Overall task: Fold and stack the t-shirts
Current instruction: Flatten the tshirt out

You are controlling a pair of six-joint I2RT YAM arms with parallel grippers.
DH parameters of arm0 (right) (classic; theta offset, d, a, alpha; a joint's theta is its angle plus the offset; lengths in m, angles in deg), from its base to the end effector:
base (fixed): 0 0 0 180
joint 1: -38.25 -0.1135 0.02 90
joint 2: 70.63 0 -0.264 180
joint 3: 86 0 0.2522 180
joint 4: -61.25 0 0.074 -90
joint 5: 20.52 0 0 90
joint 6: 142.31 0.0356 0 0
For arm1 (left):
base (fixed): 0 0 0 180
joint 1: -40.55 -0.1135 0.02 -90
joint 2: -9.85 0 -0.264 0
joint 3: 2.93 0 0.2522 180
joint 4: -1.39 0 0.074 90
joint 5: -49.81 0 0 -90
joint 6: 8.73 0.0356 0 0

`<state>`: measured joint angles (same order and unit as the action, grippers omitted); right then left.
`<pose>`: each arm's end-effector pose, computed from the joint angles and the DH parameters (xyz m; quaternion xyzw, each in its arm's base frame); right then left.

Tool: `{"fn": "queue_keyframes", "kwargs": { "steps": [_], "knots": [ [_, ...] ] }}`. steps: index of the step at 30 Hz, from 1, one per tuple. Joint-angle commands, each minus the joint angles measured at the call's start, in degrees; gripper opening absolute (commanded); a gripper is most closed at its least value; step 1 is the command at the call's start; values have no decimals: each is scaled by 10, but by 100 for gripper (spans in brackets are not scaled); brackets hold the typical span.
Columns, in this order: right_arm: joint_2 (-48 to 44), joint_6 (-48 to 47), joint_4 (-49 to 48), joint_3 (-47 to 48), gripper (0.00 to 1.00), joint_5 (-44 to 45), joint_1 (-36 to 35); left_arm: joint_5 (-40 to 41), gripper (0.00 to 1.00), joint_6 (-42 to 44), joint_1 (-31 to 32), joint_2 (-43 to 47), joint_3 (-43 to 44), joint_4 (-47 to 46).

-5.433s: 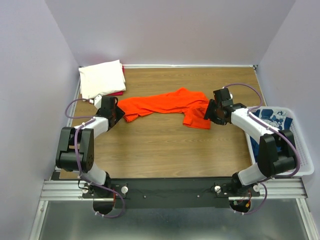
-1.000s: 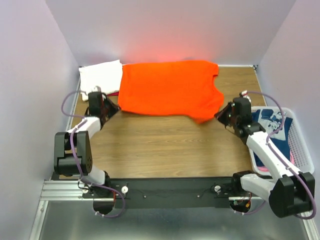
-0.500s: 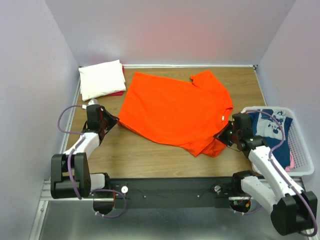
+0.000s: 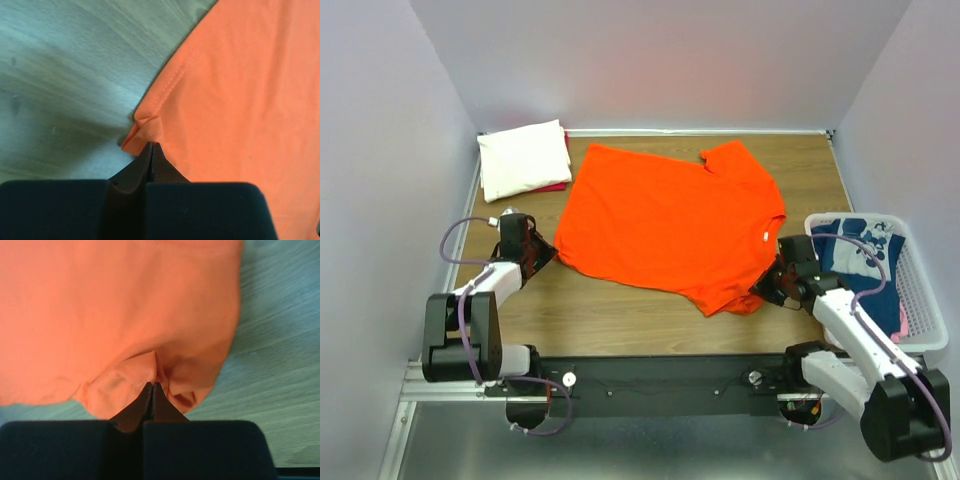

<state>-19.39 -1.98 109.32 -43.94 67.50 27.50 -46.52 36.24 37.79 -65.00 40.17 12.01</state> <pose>0.1599 0.0316 0.1870 0.3202 0.9043 0.1575 0.2344 0.2462 0.0079 0.1619 -0.3496 0.8442 -0.1925 0.3578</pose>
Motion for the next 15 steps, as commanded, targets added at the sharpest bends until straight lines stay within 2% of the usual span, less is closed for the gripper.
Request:
{"fn": "queue_keyframes", "kwargs": {
  "steps": [1, 8, 15],
  "knots": [
    [66, 8, -38, 48, 0, 78, 4, 8, 0, 8, 24, -41, 47, -21],
    [250, -13, -75, 137, 0, 142, 3, 34, 0, 3, 64, -93, 79, -10],
    [379, -36, -91, 188, 1, 178, 30, 48, 0, 4, 67, -58, 49, 15]
  ]
}}
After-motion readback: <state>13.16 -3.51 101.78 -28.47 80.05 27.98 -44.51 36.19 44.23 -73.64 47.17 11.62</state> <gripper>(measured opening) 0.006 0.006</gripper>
